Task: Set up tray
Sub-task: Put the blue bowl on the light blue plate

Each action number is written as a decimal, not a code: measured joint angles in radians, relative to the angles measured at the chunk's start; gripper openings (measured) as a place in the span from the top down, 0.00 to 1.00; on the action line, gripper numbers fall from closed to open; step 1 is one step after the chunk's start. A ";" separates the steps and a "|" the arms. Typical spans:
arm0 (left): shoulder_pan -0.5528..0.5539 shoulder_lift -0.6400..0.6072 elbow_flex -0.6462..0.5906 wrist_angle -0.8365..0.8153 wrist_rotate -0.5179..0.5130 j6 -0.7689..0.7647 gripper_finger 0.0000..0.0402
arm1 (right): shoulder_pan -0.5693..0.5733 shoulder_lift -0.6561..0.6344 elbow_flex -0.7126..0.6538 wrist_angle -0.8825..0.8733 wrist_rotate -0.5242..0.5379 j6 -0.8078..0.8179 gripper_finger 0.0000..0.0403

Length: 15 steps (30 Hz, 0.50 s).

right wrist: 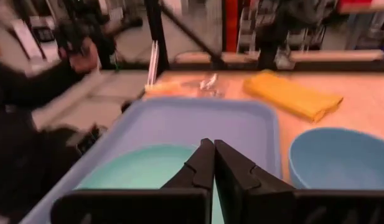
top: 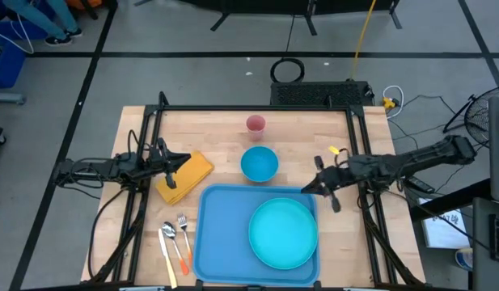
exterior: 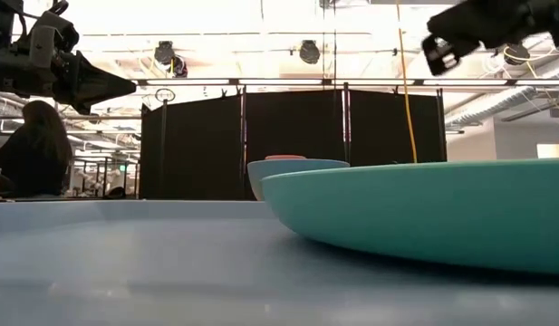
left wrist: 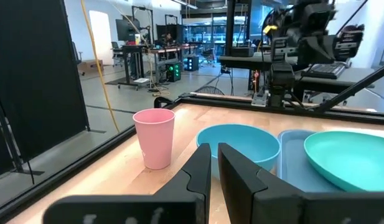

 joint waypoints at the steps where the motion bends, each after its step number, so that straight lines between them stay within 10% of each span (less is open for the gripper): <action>1: 0.000 0.000 0.000 0.000 0.000 0.008 0.91 | 0.000 -0.031 -0.036 0.031 0.003 -0.001 1.00; 15: 0.000 0.113 0.026 0.084 -0.078 -0.106 0.91 | -0.053 -0.242 -0.275 0.237 0.006 -0.096 1.00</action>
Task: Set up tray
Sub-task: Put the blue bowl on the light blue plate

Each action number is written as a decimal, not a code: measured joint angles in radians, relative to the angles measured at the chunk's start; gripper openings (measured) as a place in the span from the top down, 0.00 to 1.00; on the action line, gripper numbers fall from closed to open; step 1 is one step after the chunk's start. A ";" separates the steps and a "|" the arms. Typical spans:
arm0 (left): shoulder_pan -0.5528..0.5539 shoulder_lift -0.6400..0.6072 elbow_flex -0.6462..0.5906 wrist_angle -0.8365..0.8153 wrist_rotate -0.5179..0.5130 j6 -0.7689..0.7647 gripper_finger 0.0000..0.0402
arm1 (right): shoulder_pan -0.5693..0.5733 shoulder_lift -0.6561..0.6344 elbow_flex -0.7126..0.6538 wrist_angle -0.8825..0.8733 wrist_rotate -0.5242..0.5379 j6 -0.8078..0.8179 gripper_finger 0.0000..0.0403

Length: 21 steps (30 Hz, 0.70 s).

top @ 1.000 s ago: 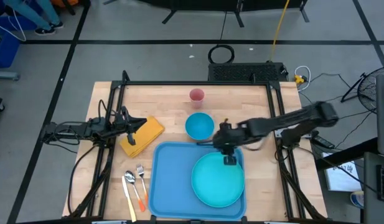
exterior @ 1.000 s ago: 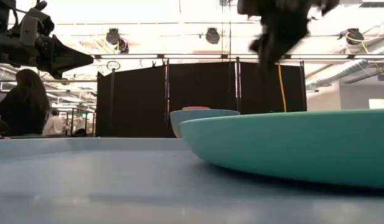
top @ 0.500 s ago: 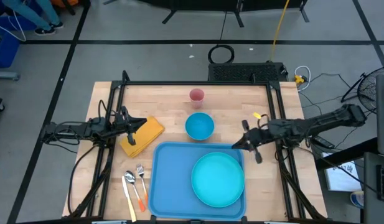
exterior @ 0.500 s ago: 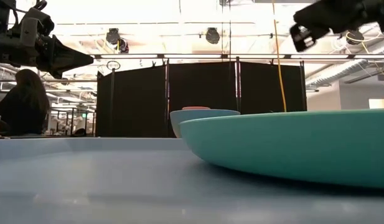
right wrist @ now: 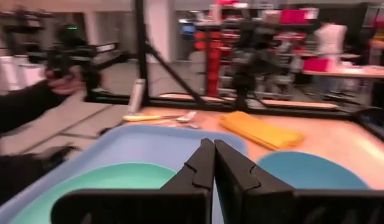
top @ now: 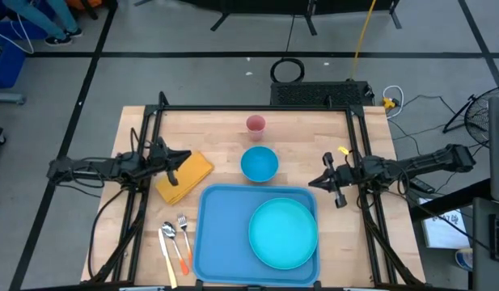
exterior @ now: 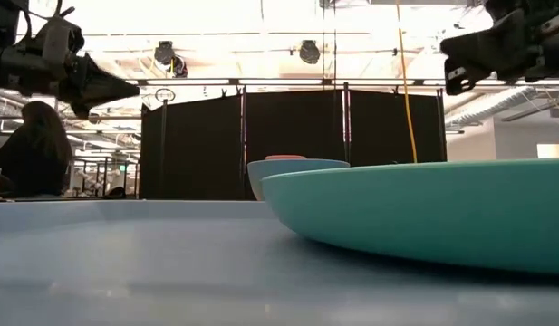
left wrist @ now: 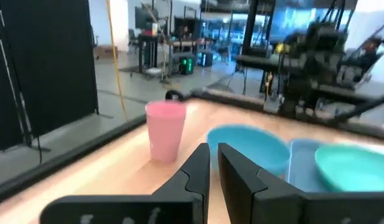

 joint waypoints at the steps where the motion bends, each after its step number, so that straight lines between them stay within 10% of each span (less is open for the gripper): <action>1: 0.000 0.040 0.016 0.036 -0.014 -0.006 0.91 | -0.003 -0.001 0.000 -0.001 -0.023 0.003 1.00; 6: 0.032 0.348 0.158 0.069 -0.124 -0.116 0.91 | -0.023 -0.004 0.000 -0.004 -0.038 0.003 1.00; 11: 0.108 0.790 0.412 0.022 0.011 -0.122 0.91 | -0.042 -0.004 0.000 -0.005 -0.039 0.003 1.00; 21: 0.169 1.517 1.270 -0.648 0.281 0.250 0.81 | -0.042 -0.011 0.001 0.005 -0.113 0.003 1.00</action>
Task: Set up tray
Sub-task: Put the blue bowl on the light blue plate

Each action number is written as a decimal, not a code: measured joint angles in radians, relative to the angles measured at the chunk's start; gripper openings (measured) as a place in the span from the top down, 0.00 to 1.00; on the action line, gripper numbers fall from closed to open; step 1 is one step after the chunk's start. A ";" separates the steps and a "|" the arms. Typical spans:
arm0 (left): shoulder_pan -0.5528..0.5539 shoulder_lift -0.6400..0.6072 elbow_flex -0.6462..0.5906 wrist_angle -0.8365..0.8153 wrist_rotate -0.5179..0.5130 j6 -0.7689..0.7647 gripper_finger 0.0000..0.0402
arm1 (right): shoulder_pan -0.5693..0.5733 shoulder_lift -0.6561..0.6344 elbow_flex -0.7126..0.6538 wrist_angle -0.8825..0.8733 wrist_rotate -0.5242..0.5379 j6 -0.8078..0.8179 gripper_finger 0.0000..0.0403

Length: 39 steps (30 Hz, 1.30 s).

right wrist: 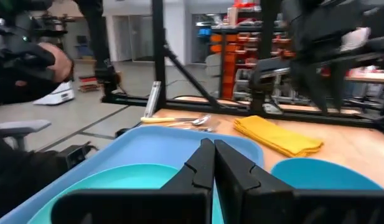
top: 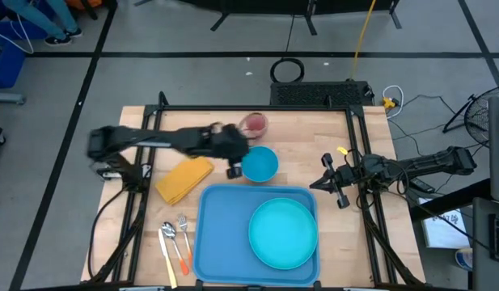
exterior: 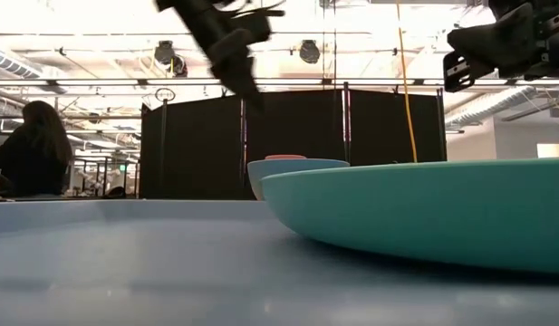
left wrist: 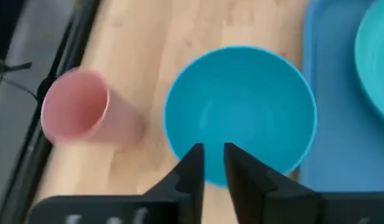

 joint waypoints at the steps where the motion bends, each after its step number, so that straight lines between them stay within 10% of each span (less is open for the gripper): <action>1: 0.001 0.050 0.082 -0.046 0.000 0.033 0.78 | -0.001 0.000 0.000 -0.005 -0.007 -0.001 1.00; 15: 0.045 0.485 0.633 -0.237 -0.006 0.229 0.26 | -0.002 0.001 0.000 -0.154 -0.004 -0.001 1.00; 39: 0.159 0.646 0.658 -0.333 0.171 0.417 0.22 | -0.003 0.000 0.001 -0.183 -0.002 -0.056 1.00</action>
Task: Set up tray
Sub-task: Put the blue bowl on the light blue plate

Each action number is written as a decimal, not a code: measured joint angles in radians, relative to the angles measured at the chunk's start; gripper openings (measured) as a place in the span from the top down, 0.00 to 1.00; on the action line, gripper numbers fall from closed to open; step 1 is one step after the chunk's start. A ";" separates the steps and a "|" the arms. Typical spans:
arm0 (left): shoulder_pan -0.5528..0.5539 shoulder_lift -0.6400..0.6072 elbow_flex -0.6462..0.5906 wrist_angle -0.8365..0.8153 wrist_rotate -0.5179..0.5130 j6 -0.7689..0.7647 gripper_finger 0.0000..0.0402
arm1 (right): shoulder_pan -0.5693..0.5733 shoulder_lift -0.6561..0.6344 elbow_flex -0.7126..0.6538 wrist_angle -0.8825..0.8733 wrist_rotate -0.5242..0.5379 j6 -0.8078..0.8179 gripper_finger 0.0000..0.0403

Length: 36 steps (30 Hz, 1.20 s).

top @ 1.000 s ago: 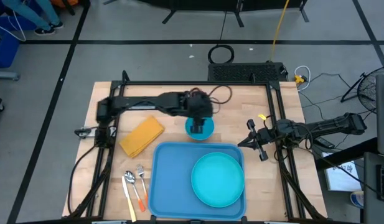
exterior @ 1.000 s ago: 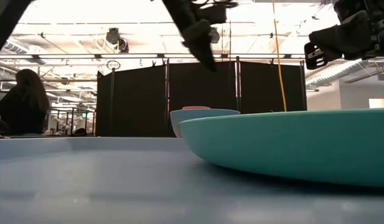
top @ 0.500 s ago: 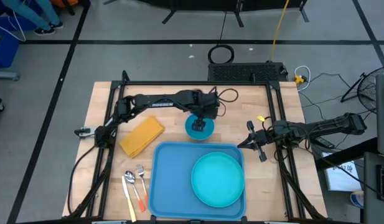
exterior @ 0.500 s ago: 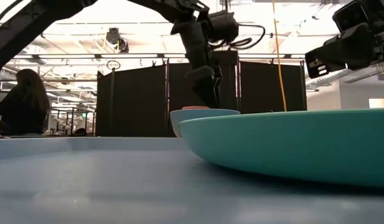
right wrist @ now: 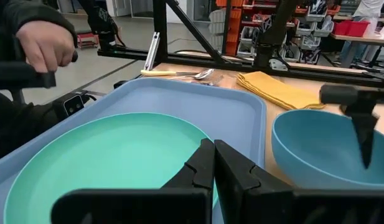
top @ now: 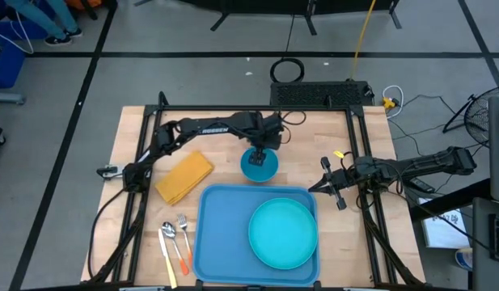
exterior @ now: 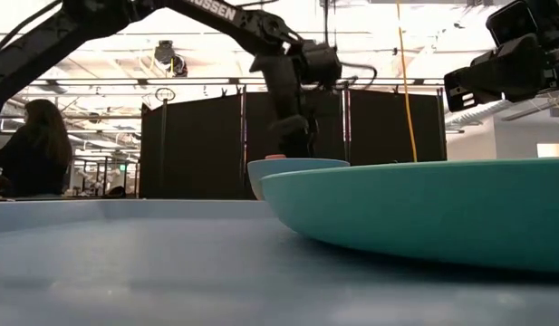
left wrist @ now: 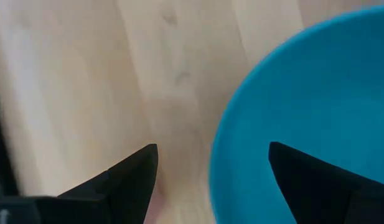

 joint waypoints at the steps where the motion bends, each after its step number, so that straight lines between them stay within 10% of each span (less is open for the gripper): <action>1: 0.000 0.010 0.000 -0.001 -0.003 0.000 0.22 | 0.000 0.000 0.000 0.000 0.000 0.000 1.00; 11: -0.002 0.064 0.000 0.005 -0.021 0.031 0.31 | 0.000 0.000 0.000 0.000 0.001 -0.004 1.00; 24: -0.020 0.028 0.003 0.016 -0.006 0.018 0.96 | 0.000 0.000 0.000 0.010 0.001 -0.004 1.00; 36: -0.049 -0.098 -0.004 0.014 -0.008 0.021 0.98 | 0.000 0.000 0.000 0.008 0.001 0.003 1.00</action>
